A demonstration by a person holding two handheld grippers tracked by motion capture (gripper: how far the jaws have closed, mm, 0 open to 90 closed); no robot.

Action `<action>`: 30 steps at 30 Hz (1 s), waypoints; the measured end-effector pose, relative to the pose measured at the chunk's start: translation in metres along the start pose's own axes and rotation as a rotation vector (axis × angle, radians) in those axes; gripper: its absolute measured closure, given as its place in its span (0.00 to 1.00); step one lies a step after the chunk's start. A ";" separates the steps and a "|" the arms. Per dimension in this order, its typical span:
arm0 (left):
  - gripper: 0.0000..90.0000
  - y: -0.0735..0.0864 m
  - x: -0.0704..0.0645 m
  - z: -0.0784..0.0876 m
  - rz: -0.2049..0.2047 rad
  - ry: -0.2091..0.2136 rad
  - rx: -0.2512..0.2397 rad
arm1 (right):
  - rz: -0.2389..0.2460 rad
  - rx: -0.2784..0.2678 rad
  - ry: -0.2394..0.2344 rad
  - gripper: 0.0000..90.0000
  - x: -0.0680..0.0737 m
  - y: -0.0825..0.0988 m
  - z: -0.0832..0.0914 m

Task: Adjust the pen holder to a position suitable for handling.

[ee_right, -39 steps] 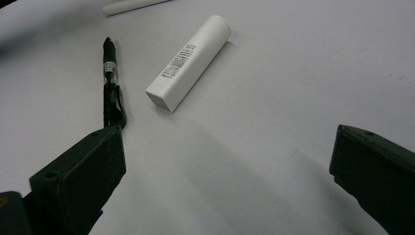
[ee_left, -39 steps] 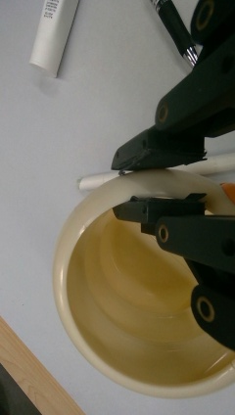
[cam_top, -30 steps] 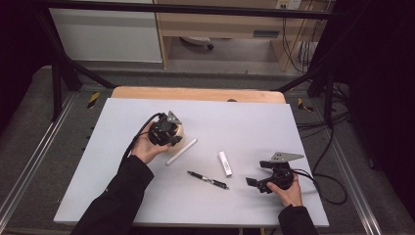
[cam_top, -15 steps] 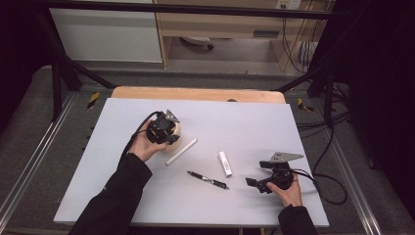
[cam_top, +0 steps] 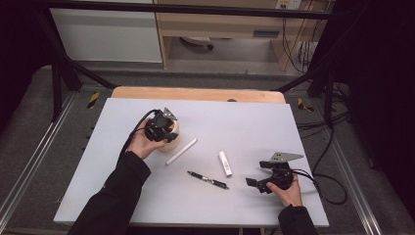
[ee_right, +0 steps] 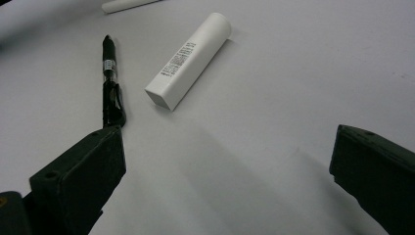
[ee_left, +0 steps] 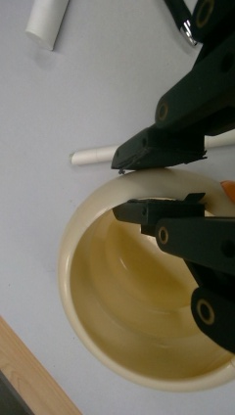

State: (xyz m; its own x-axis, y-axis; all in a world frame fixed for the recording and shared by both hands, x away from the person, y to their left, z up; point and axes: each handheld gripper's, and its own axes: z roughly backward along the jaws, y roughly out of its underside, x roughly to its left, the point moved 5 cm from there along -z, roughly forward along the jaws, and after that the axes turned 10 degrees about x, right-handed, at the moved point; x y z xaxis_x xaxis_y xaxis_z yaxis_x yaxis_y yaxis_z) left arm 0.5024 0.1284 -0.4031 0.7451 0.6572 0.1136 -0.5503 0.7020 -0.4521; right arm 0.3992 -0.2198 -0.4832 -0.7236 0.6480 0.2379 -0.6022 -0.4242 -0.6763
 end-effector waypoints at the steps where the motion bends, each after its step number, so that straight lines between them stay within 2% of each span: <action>1: 0.82 0.000 0.001 0.000 -0.001 0.002 -0.004 | 0.000 0.002 0.000 0.01 0.000 0.000 0.000; 8: 0.81 -0.001 0.004 -0.002 -0.003 -0.011 -0.026 | 0.002 0.001 0.001 0.01 0.000 0.000 0.000; 14: 0.78 -0.001 0.004 -0.002 -0.024 -0.023 -0.029 | -0.001 0.001 0.001 0.01 0.000 0.000 0.000; 21: 0.60 0.002 0.006 0.010 0.006 -0.023 -0.053 | 0.002 -0.002 0.003 0.01 0.000 0.000 0.001; 25: 0.48 0.007 0.008 0.018 0.053 -0.023 -0.072 | 0.001 -0.001 0.003 0.01 0.000 0.000 0.001; 27: 0.42 0.010 0.009 0.022 0.062 -0.035 -0.083 | 0.002 -0.004 0.003 0.01 0.000 0.000 0.001; 30: 0.35 0.014 0.010 0.028 0.083 -0.030 -0.100 | 0.003 -0.003 0.004 0.01 0.000 0.000 0.001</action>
State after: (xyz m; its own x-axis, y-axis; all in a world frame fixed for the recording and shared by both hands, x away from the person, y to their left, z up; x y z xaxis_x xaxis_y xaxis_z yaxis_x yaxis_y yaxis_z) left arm 0.4912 0.1524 -0.3842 0.6858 0.7212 0.0979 -0.5682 0.6146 -0.5471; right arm 0.3993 -0.2206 -0.4826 -0.7238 0.6493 0.2335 -0.5993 -0.4237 -0.6793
